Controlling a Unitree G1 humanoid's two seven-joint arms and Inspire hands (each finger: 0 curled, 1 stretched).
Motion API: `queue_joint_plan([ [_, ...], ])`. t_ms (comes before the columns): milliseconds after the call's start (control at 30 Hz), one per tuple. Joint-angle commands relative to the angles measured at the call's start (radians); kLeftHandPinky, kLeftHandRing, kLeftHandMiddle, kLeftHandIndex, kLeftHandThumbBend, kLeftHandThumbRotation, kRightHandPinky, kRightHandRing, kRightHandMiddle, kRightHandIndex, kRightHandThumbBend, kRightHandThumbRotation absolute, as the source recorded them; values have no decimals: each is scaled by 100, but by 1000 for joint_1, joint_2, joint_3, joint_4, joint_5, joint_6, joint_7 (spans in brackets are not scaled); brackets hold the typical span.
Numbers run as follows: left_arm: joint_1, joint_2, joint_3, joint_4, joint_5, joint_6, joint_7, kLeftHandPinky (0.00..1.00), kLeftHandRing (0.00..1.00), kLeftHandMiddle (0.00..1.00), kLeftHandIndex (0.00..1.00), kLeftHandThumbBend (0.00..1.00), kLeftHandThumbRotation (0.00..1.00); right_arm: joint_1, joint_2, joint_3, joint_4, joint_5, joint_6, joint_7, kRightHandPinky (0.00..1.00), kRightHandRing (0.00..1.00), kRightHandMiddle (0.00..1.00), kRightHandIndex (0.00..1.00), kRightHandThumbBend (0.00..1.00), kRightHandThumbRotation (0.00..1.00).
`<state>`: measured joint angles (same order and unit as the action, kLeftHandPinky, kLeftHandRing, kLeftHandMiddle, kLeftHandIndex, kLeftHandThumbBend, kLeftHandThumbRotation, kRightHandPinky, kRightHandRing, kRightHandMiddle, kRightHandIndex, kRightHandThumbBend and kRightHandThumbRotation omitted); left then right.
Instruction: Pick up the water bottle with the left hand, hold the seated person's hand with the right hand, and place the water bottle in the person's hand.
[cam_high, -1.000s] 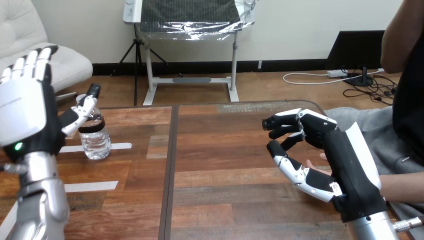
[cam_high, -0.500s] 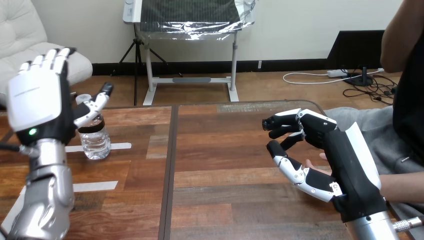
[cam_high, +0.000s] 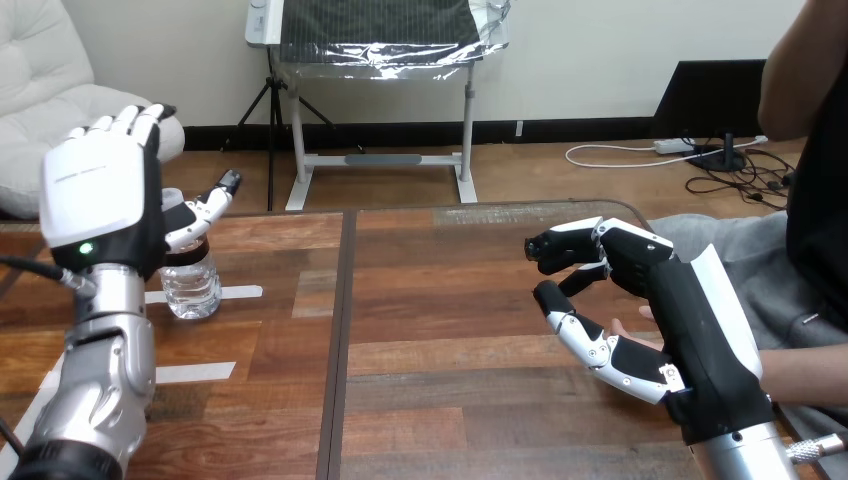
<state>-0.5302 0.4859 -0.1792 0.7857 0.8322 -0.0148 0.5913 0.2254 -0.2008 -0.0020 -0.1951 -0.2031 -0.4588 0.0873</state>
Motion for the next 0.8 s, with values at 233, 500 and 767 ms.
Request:
queue_joint_plan([
  [233, -133, 24, -43, 95, -10, -40, 35, 85, 86, 87, 84, 57, 80, -70, -5, -5, -35, 15, -8, -2, 53, 63, 65, 60, 38, 0],
  [500, -164, 23, -69, 145, -9, -36, 33, 85, 86, 87, 85, 56, 83, -68, -5, -4, -37, 15, -4, 0, 52, 62, 65, 60, 38, 0],
  [767, -185, 24, -90, 185, -9, -29, 14, 86, 88, 88, 87, 55, 88, -68, -6, -5, -36, 17, -9, -1, 52, 62, 65, 60, 38, 0],
])
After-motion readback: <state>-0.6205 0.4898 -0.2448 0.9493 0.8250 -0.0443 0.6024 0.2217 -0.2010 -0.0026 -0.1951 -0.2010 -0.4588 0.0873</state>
